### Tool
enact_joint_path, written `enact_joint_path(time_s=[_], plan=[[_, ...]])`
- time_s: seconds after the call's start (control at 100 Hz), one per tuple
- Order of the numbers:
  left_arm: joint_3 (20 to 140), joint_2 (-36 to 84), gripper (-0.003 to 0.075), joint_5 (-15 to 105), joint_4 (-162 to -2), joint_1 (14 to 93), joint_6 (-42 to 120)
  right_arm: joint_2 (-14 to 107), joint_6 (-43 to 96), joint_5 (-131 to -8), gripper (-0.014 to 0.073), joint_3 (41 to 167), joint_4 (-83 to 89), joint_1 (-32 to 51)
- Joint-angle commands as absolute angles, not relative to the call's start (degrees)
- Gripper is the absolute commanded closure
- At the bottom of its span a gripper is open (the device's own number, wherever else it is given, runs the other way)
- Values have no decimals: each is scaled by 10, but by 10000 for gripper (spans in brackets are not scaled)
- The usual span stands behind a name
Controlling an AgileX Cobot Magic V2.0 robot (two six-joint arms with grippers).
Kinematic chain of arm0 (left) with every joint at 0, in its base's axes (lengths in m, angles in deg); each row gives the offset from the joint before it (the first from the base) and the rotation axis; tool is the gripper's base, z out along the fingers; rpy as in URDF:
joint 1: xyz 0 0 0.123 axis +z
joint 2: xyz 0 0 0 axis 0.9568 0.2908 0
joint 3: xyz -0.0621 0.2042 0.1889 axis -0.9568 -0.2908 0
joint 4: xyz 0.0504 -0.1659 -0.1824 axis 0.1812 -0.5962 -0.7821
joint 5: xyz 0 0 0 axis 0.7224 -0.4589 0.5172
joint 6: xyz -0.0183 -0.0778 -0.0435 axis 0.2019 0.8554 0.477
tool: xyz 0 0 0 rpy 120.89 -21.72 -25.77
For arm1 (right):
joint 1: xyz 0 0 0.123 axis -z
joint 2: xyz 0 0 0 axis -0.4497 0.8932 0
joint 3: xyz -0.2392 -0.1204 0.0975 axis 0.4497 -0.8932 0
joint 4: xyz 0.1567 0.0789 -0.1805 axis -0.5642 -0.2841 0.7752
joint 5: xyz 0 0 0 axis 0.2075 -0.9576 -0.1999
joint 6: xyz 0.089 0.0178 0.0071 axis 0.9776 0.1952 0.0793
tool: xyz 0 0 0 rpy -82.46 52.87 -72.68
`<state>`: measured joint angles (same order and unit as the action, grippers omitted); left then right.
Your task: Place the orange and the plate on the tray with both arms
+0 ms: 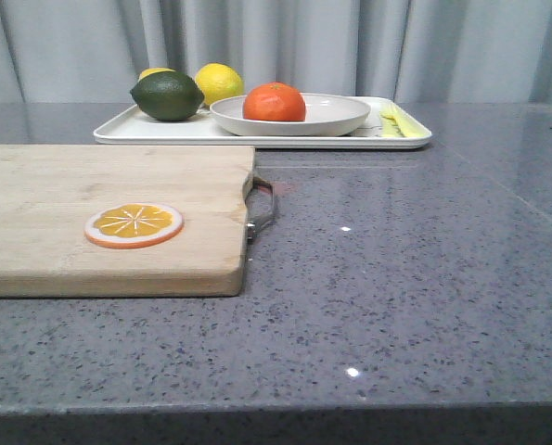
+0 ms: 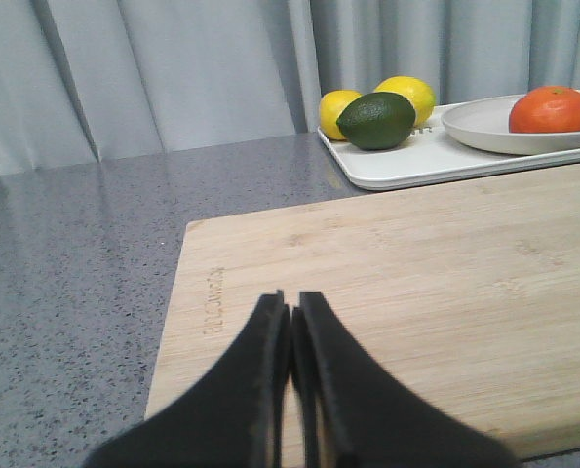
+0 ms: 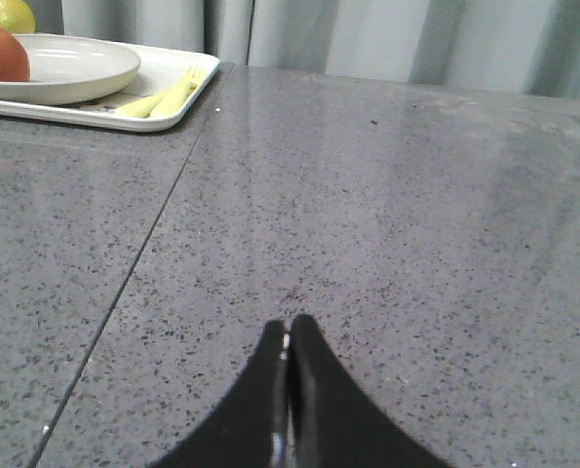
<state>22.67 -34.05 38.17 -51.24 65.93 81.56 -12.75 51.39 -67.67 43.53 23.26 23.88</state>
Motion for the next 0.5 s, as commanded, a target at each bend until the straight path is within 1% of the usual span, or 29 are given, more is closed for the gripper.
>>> enact_joint_path(time_s=[0.0,0.49], plan=[[222,-359,741,333,-513,660,820,-135,517,-600,695,431,242,239],[222,-359,740,333,-513,660,820,-135,517,-604,695,432,242,239]])
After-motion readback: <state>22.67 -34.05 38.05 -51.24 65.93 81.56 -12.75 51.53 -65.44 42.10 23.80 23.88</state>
